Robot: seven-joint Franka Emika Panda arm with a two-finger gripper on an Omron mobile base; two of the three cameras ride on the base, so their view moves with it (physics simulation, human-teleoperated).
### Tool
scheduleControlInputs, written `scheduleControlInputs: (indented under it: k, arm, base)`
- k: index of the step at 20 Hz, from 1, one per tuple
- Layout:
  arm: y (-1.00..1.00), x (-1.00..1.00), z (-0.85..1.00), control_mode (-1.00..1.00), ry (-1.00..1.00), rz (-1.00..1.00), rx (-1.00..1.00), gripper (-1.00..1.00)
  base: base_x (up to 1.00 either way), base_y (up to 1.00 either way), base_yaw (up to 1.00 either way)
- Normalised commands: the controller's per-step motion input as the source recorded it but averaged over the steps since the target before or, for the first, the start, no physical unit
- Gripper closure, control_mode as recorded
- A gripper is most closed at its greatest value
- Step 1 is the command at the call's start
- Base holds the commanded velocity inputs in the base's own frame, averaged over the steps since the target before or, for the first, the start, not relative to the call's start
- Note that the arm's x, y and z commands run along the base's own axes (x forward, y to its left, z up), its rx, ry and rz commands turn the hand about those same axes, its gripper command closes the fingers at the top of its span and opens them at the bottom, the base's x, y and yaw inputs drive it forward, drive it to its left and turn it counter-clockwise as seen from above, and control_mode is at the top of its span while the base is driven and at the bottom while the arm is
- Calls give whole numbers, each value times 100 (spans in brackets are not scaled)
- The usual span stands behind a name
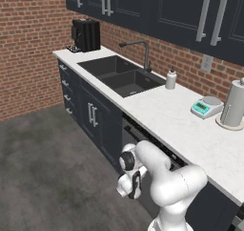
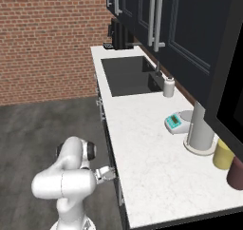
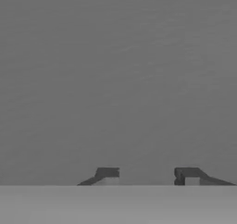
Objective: Pick up the cup and bowl from the counter, place them in the dishwasher, and close the dishwasher door.
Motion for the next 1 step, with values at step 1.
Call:
scheduleControlInputs:
  k: [1]
  arm:
    - [-100, 9, 45, -100, 0, 0, 0, -100]
  base:
    - [0, 0, 0]
